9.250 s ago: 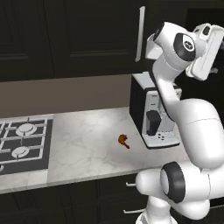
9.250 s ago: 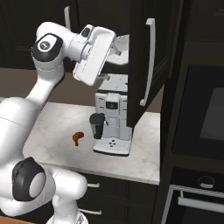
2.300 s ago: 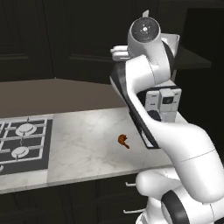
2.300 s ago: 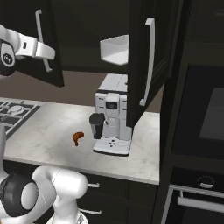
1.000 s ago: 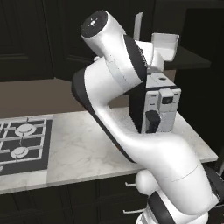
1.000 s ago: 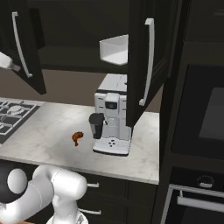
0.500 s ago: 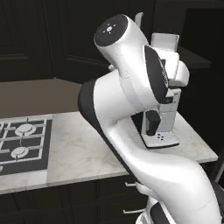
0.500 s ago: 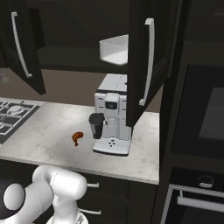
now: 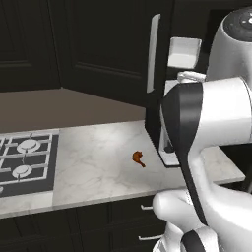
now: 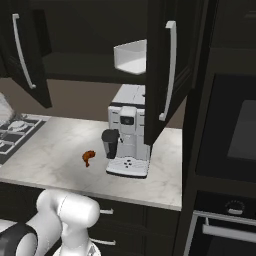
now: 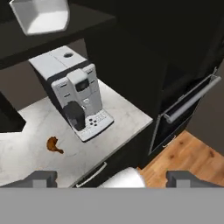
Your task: Retrieve the tupperware from the cabinet, then place the raw meat into the tupperware to avoid contamination.
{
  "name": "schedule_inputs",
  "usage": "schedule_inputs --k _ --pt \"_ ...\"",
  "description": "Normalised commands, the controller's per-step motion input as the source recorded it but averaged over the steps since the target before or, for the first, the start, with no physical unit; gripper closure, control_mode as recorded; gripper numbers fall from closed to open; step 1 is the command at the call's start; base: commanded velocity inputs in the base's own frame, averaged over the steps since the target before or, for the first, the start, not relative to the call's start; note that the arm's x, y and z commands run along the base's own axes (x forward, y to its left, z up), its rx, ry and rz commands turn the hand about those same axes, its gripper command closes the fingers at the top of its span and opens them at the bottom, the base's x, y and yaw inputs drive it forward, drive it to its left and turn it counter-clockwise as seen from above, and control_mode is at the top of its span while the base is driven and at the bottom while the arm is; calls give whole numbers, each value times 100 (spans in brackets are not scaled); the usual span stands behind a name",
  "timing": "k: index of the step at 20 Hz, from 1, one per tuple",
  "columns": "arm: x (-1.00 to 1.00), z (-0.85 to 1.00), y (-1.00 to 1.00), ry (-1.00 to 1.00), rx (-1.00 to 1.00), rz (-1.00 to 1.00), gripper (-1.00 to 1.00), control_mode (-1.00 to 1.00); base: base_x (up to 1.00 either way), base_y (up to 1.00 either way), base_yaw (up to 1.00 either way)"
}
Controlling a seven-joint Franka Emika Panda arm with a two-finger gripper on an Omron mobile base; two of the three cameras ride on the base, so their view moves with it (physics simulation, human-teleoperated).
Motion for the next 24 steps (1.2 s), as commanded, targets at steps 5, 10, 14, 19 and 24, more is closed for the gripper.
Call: schedule_inputs --k 5,10,14,19,24 --pt "39 -9 -67 21 33 1 -100 -100 0 0 0" --pt "65 -1 -38 21 37 3 -100 -100 0 0 0" --pt "81 -6 -8 19 34 7 -100 -100 0 0 0" --pt "94 -12 11 21 31 2 -100 -100 0 0 0" --pt "87 -12 15 25 33 1 -100 -100 0 0 0"
